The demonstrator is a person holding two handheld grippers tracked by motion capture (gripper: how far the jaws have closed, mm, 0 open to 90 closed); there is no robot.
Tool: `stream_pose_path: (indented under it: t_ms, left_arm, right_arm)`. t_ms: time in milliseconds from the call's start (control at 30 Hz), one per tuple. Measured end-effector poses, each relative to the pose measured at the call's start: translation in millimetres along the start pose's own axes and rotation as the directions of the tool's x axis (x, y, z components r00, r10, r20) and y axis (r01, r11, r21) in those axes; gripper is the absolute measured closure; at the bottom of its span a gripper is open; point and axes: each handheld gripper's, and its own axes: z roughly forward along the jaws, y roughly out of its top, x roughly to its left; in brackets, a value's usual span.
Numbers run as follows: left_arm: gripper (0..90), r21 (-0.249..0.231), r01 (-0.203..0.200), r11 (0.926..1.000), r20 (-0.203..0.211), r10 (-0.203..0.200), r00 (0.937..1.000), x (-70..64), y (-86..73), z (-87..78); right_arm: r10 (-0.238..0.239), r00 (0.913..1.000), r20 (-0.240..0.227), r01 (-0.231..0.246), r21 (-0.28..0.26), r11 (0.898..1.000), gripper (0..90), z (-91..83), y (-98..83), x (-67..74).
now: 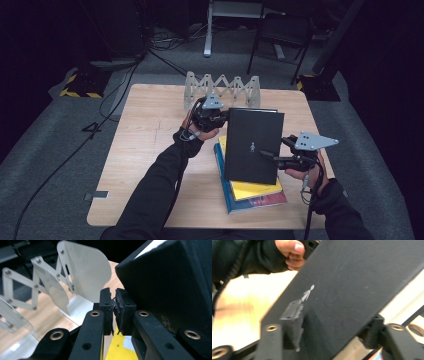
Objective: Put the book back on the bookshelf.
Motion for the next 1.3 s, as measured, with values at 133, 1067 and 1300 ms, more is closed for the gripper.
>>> stream_pose_path:
  t_ms: [133, 1067, 1300]
  left_arm:
    - [81.6, -0.008, -0.013, 0.9999, -0.017, 0.013, 0.9998, -3.4, 2.0, -3.4]
    - [31.4, 0.087, -0.065, 0.994, 0.101, 0.057, 0.9933, -55.6, -81.5, -51.5]
    - [30.3, 0.078, -0.086, 0.9932, 0.21, 0.068, 0.9753, -74.3, -88.3, -47.6]
  right_arm:
    - [-0.006, 0.9998, -0.018, 0.005, -0.032, 0.999, 53.4, -4.4, 0.8, 0.0]
    - [-0.121, 0.9872, -0.104, 0.112, -0.081, 0.99, 69.7, -31.0, -7.8, 40.3]
    - [-0.122, 0.9864, -0.11, 0.114, -0.076, 0.991, 70.9, -33.3, -12.0, 45.3]
